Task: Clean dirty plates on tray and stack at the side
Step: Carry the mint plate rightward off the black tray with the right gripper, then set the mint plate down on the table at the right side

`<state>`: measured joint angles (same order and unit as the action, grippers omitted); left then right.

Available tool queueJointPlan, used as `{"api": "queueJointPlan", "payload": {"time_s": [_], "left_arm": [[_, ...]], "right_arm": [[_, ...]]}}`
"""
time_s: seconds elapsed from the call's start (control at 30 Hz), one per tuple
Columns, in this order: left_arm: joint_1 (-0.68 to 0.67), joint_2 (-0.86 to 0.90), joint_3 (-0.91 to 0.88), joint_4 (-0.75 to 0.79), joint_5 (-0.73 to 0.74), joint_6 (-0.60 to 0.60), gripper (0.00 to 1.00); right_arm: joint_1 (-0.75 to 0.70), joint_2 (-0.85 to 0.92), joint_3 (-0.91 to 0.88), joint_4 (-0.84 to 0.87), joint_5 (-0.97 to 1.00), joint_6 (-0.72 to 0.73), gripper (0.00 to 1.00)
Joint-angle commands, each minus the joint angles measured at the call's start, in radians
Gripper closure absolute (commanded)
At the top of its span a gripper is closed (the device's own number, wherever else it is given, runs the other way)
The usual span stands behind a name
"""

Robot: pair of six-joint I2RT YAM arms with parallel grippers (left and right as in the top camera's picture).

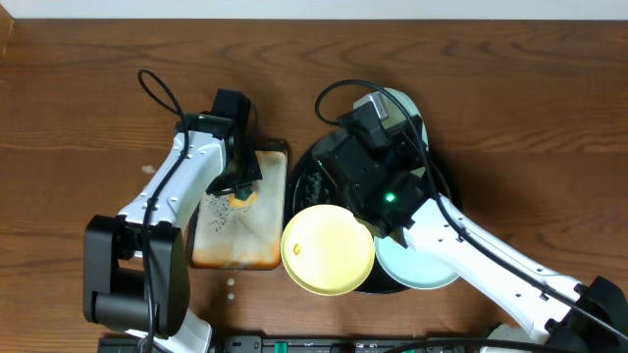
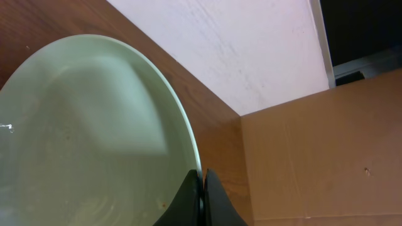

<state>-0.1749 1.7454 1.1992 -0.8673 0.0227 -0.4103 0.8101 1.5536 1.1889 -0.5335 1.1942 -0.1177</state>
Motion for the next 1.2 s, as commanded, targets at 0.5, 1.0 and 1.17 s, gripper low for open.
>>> {"api": "queueJointPlan", "payload": {"time_s": [0.5, 1.0, 1.17], "left_arm": [[0.0, 0.006, -0.005, -0.006, -0.012, 0.013, 0.88], [0.0, 0.006, -0.005, -0.006, -0.012, 0.013, 0.88], [0.0, 0.006, -0.004, -0.003, -0.012, 0.01, 0.88]], "right_arm": [[0.008, -0.02, 0.002, 0.003, 0.035, -0.003, 0.99], [-0.099, -0.037, 0.002, -0.093, -0.144, 0.124, 0.99], [-0.141, -0.089, 0.002, -0.12, -0.256, 0.161, 0.99]]}}
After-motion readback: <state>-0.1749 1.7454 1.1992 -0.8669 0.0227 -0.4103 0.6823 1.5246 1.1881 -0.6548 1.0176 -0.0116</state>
